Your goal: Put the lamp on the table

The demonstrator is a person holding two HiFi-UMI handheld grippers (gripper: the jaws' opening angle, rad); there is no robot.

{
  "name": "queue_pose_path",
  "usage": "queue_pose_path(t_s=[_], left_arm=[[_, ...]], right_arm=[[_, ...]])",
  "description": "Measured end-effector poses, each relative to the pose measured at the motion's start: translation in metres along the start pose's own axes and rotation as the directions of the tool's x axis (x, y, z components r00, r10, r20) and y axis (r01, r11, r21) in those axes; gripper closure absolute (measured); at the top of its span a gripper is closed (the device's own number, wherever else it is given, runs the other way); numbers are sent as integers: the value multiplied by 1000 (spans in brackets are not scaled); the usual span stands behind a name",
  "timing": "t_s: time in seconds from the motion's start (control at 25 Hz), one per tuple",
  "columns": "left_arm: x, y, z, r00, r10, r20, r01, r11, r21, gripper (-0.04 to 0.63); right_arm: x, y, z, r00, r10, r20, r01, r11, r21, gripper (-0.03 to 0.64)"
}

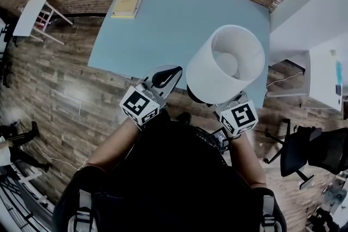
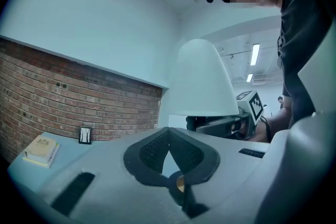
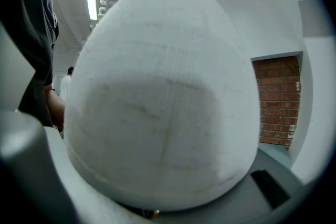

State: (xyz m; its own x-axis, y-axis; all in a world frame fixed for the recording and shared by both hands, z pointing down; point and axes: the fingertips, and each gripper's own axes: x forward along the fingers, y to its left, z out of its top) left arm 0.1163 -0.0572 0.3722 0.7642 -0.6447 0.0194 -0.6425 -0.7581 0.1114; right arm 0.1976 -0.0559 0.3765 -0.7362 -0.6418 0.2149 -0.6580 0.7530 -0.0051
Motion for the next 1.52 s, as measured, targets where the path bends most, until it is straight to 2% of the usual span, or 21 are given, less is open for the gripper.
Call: queue_pose_path(t_s=[0.4, 0.64, 1.12, 1.52], left_arm=[[1, 65, 1, 1000, -31, -4, 31, 999, -11, 586], [-12, 124, 10, 999, -52, 9, 52, 999, -13, 586], [-43, 223, 39, 987, -156, 25, 156, 988, 22, 586], [-58, 272, 38, 988, -150, 40, 150, 989, -3, 586]], right_arm=[[55, -10, 10, 999, -43, -12, 43, 999, 12, 492], [108, -8, 25, 997, -70, -24, 70, 997, 19, 492], [204, 10, 66, 986, -168, 13, 168, 985, 28, 492], [252, 20, 58, 987, -161, -24, 162, 985, 53, 492]])
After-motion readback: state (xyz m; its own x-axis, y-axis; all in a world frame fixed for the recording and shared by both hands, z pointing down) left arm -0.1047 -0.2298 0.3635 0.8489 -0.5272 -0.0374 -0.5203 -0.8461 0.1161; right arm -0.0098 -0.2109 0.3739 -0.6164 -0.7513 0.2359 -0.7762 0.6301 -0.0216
